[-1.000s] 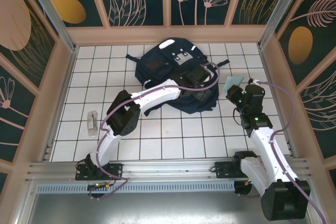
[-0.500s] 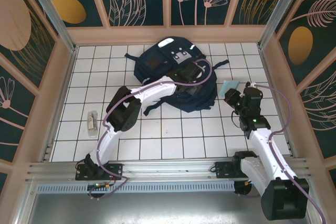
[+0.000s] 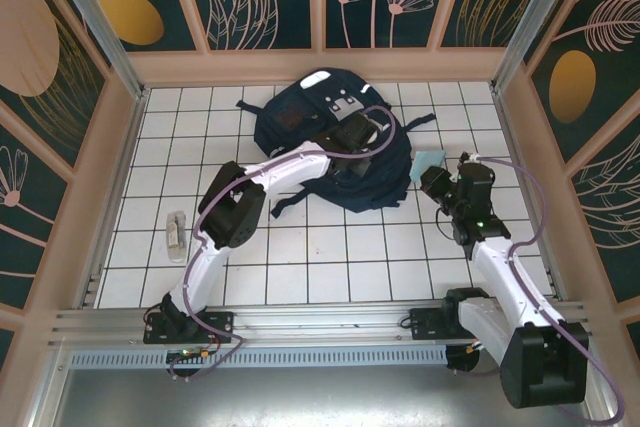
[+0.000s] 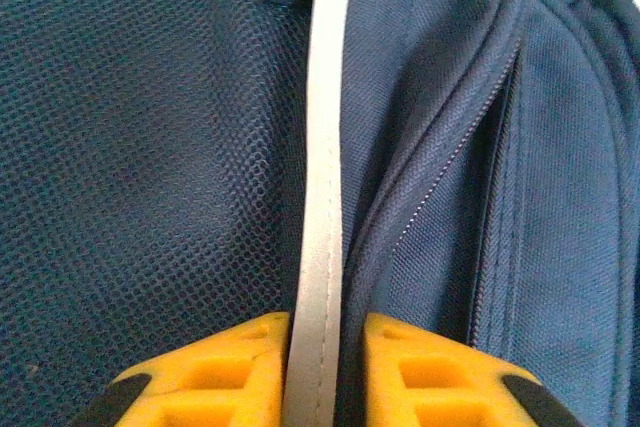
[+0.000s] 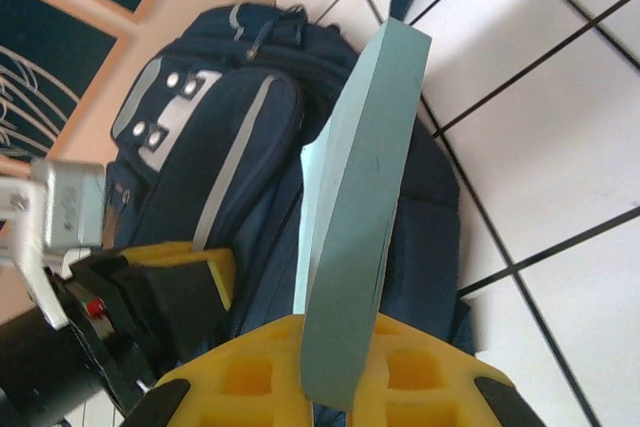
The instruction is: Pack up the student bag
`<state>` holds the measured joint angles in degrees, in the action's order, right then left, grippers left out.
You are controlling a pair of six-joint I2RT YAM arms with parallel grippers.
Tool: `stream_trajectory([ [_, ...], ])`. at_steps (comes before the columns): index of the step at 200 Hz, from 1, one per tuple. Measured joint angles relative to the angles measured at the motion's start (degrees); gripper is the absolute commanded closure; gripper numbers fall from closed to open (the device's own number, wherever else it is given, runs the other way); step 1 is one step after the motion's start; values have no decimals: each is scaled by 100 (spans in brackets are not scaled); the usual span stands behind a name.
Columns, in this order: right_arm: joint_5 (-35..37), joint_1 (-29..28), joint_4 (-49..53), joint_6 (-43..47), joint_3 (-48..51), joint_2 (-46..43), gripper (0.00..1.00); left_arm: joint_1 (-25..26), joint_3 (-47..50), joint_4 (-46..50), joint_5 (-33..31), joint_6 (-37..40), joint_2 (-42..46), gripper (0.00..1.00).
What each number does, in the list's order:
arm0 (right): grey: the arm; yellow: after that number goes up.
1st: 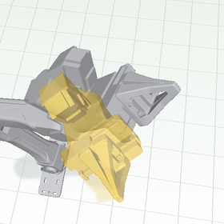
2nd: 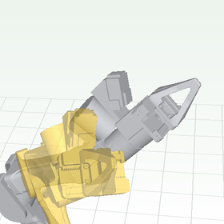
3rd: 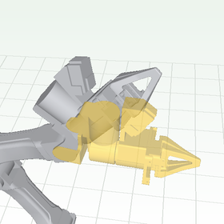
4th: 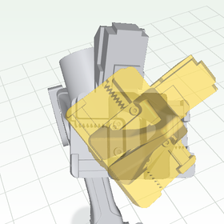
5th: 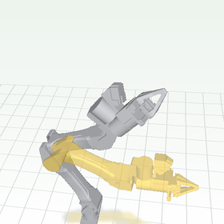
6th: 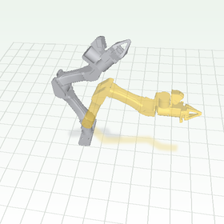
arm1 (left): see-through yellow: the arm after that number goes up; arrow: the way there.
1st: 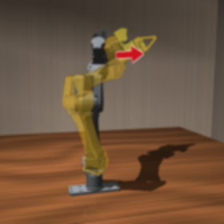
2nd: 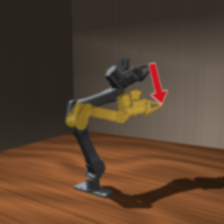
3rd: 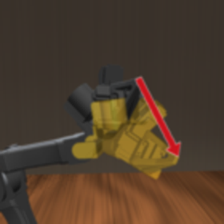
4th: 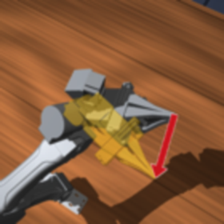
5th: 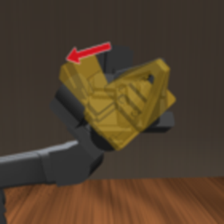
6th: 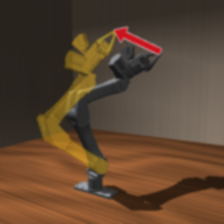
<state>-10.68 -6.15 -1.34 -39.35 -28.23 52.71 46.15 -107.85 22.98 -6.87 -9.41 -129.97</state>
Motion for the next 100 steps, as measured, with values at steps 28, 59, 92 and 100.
stream_trajectory([
  [28, -203, -122, -181, -4, -48, 291, 100, -105, -2, 142, 326, -142, 225, 100],
  [59, -610, -166, -636, -138, -122, 695, 100, -212, -83, 332, 551, -208, 396, 100],
  [92, -1003, -409, -1198, -367, -317, 1237, 100, -258, -179, 538, 697, -269, 507, 100],
  [100, -1056, -481, -1320, -431, -385, 1377, 100, -267, -179, 564, 717, -273, 549, 100],
])
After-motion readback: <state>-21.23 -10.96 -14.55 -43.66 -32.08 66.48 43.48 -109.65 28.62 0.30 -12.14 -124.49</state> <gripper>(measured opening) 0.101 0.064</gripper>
